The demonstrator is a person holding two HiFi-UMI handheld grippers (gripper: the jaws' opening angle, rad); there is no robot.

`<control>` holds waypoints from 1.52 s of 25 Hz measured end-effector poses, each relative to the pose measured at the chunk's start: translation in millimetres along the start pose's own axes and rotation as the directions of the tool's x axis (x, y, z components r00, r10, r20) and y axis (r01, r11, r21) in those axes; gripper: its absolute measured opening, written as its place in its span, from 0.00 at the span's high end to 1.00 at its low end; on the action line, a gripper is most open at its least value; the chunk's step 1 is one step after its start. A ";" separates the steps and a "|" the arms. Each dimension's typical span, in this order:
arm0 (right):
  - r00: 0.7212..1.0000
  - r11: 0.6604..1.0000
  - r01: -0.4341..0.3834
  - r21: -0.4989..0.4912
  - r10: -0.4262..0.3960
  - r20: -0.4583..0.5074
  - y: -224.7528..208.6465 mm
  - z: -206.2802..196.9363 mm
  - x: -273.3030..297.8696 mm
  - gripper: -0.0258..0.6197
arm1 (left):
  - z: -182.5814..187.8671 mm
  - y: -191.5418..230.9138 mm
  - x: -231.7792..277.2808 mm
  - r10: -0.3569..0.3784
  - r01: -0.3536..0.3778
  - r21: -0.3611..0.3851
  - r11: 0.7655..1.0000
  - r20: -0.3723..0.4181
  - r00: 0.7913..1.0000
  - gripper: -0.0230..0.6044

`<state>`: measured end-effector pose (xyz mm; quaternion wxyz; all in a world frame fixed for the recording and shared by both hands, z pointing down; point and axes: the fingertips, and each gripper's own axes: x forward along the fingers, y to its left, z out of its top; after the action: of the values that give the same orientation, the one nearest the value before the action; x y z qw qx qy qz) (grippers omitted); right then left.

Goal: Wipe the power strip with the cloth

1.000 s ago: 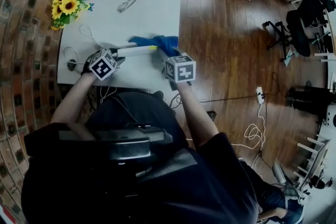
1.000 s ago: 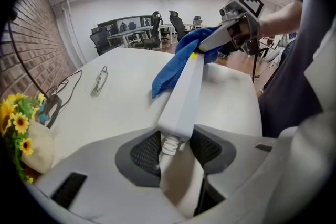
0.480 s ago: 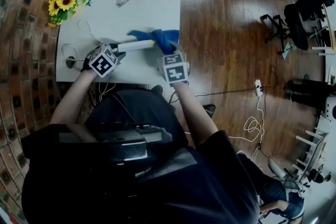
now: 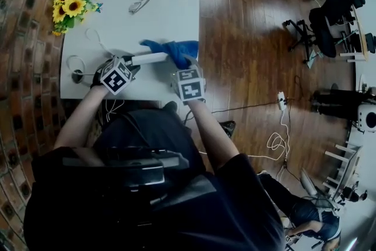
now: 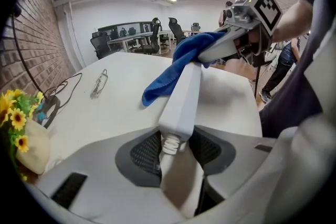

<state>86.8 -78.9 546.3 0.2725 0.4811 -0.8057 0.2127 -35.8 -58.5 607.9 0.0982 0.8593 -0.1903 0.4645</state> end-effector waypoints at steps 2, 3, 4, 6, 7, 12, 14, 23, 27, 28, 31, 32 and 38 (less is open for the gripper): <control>1.000 1.000 0.001 0.017 -0.001 0.004 1.9 0.3 0.8 0.87 | 0.2 -0.3 0.0 -0.004 0.004 0.001 1.000 0.004 1.000 0.69; 1.000 1.000 0.001 0.027 -0.001 0.005 3.0 0.4 0.8 0.87 | 0.5 -0.7 0.0 -0.006 0.006 0.004 1.000 0.006 1.000 0.69; 1.000 0.999 0.001 0.036 -0.001 0.005 4.2 0.4 0.9 0.87 | 0.6 -1.2 0.0 -0.008 0.008 0.005 1.000 0.007 1.000 0.69; 1.000 0.999 0.000 0.047 -0.001 0.002 7.9 0.5 1.9 0.87 | 0.3 -1.8 -0.2 -0.012 0.012 0.009 1.000 0.009 1.000 0.69; 1.000 0.999 -0.002 0.048 0.002 0.001 10.4 0.9 3.0 0.87 | 0.0 -1.5 -0.3 -0.013 0.013 0.012 1.000 0.010 1.000 0.69; 1.000 0.999 -0.021 0.040 0.021 -0.002 24.3 4.2 7.9 0.87 | 0.9 -2.5 -0.1 -0.031 0.031 0.018 0.999 0.019 0.999 0.69; 0.999 0.999 -0.039 0.037 0.040 -0.006 33.5 5.5 10.9 0.87 | 0.5 -3.1 -1.0 -0.044 0.044 0.016 0.999 0.019 0.999 0.70; 0.993 0.993 -0.116 0.036 0.116 -0.001 74.6 14.8 24.6 0.87 | 1.0 -3.1 -1.6 -0.065 0.063 0.050 0.997 0.038 0.997 0.70; 0.992 0.991 -0.127 0.044 0.128 -0.006 84.1 16.6 29.8 0.87 | -0.5 -2.3 -1.1 -0.096 0.095 0.046 0.994 0.038 0.995 0.70; 0.992 0.991 -0.128 0.046 0.128 -0.006 85.9 17.0 30.1 0.87 | -0.3 -2.7 -1.3 -0.106 0.104 0.043 0.994 0.037 0.994 0.71; 0.991 0.990 -0.135 0.048 0.136 -0.006 93.1 18.4 31.0 0.87 | 1.1 -5.0 -3.4 -0.123 0.121 0.043 0.992 0.039 0.992 0.71; 0.990 0.989 -0.137 0.047 0.137 -0.007 95.6 18.8 31.8 0.87 | 1.3 -5.4 -3.8 -0.124 0.122 0.045 0.992 0.042 0.991 0.71; 0.990 0.989 -0.135 0.062 0.137 -0.015 104.8 20.8 36.5 0.87 | 1.0 -5.2 -4.4 -0.164 0.162 0.044 0.986 0.045 0.985 0.71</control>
<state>-25.6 -68.7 545.6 0.2504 0.4310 -0.8271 0.2598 -35.0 -53.1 603.7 0.1138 0.8848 -0.1121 0.4377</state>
